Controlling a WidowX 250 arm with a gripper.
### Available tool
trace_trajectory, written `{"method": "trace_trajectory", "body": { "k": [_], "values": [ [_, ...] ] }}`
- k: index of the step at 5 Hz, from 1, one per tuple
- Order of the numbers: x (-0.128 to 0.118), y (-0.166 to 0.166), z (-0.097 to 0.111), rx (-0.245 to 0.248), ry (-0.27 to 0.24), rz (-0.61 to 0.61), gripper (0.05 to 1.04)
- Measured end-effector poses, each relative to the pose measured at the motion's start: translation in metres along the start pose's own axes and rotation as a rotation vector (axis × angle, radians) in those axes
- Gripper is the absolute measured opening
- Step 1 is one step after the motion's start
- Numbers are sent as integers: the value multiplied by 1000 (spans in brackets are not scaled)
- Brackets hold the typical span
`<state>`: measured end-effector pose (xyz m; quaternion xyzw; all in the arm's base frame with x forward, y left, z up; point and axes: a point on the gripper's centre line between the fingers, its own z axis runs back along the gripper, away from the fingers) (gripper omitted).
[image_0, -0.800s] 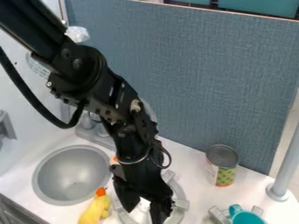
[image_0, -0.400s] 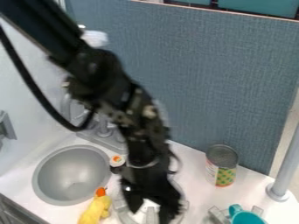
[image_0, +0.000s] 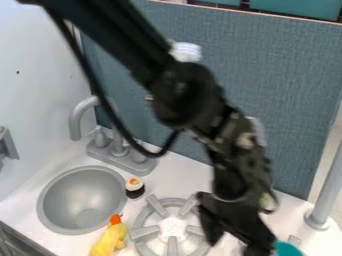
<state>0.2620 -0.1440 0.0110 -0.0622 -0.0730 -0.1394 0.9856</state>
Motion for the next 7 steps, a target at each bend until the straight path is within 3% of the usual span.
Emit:
{"method": "trace_trajectory", "body": {
  "k": [1,2,3,4,6,7],
  "values": [
    [16,-12,-11,46,18,4,1001],
    [24,-6,-22,107,1,91,1001],
    [30,1,-37,188,26,165,1001],
    [38,4,-49,224,16,187,1001],
    [45,-4,-62,124,-101,256,1001],
    [37,-1,-77,149,-45,269,1001]
  ]
}}
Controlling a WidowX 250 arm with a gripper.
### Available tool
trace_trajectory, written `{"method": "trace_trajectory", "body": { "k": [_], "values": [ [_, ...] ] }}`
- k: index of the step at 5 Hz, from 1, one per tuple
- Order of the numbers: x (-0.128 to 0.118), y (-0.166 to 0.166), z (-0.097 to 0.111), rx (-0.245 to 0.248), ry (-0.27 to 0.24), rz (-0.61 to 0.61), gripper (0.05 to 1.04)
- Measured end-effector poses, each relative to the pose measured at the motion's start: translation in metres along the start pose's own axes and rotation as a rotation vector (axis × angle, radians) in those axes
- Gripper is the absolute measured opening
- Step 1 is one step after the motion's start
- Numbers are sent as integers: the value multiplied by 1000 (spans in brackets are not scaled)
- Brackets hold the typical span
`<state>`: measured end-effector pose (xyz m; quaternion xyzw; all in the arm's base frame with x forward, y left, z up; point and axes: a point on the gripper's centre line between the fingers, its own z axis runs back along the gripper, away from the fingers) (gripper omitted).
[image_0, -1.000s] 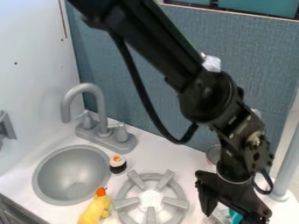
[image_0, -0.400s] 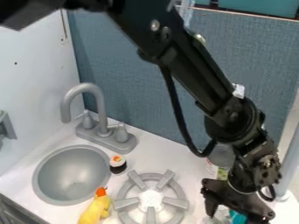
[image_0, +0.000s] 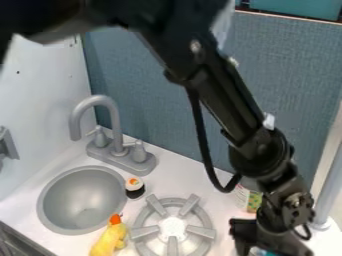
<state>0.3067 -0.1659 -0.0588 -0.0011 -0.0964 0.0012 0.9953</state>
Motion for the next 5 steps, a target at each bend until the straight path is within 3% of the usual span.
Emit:
{"method": "trace_trajectory", "body": {
  "k": [2,4,5],
  "values": [
    [7,0,-21,65,40,41,946],
    [9,-1,-22,53,21,37,375],
    [11,7,0,12,-13,24,180]
  ]
}}
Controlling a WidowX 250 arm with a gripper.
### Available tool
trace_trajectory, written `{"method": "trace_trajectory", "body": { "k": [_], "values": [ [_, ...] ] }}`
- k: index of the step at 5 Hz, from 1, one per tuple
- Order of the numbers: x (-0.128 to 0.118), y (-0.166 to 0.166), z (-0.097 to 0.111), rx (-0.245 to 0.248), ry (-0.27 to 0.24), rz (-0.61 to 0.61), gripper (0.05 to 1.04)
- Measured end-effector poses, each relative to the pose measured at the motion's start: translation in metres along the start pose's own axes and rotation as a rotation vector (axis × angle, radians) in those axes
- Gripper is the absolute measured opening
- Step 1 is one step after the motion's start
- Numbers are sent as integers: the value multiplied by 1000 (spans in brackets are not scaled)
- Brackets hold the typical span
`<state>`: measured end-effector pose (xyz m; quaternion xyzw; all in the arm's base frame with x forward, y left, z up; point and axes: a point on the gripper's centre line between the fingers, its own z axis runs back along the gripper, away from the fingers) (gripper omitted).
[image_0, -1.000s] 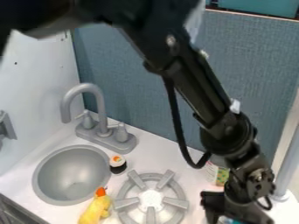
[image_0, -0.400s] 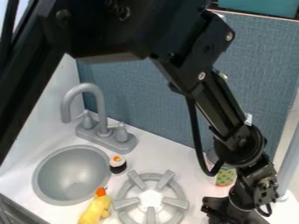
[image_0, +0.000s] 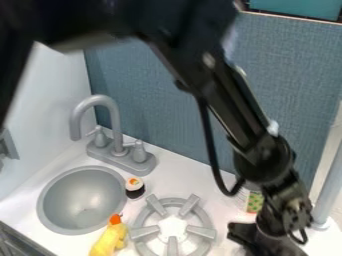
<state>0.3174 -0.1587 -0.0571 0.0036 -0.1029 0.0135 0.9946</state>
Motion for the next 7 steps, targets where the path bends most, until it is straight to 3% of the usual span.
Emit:
{"method": "trace_trajectory", "body": {
  "k": [1,2,3,5,6,7],
  "values": [
    [-1,6,13,-71,32,-129,134],
    [-19,20,30,-157,48,-200,124],
    [-45,53,32,-172,149,-196,124],
    [-60,100,13,-58,253,-321,124],
    [-61,107,-5,-16,265,-333,124],
    [-65,106,-21,-16,283,-349,124]
  ]
}}
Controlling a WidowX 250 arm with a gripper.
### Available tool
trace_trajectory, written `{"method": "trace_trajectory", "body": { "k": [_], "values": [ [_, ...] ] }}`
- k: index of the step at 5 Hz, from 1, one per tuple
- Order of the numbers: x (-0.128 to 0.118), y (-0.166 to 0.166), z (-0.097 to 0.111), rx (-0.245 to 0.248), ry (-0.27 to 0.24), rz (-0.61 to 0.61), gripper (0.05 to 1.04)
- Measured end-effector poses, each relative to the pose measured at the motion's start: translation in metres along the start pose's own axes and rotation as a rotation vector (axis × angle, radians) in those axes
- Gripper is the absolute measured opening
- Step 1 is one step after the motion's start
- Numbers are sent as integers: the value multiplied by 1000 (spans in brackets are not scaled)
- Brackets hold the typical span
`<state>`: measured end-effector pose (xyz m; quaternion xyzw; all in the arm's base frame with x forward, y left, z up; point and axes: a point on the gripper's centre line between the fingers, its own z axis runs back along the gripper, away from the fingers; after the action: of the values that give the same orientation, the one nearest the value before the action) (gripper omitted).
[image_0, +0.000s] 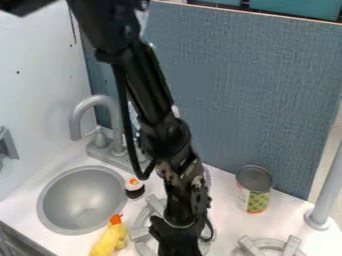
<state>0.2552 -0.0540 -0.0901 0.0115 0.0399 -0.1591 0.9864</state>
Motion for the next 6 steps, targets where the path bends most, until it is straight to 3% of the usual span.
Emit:
{"method": "trace_trajectory", "body": {
  "k": [1,3,6],
  "values": [
    [-2,-3,-9,-12,14,9,124],
    [3,-7,-7,-2,12,10,163],
    [2,-15,-4,-53,-3,48,845]
  ]
}}
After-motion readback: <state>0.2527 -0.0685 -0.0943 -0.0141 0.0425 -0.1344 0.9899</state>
